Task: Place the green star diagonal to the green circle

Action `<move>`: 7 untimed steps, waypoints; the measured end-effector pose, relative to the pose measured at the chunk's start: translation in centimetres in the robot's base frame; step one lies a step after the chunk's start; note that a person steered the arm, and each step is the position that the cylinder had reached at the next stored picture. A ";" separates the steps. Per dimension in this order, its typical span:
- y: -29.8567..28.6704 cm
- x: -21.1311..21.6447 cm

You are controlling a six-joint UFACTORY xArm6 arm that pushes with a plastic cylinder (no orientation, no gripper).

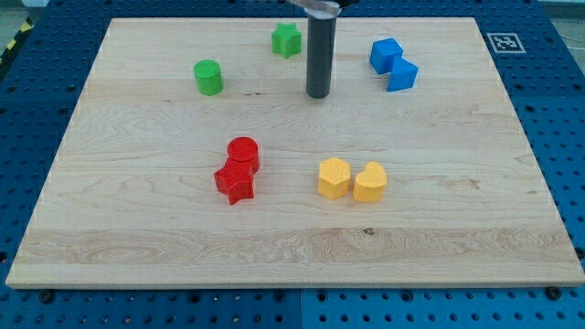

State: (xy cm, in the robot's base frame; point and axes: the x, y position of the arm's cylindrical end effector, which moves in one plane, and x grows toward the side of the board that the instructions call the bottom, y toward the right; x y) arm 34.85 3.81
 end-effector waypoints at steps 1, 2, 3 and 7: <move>0.9 -3.6; 1.4 -7.3; -0.1 -9.3; -8.4 -10.7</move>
State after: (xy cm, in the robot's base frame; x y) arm 24.11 -4.64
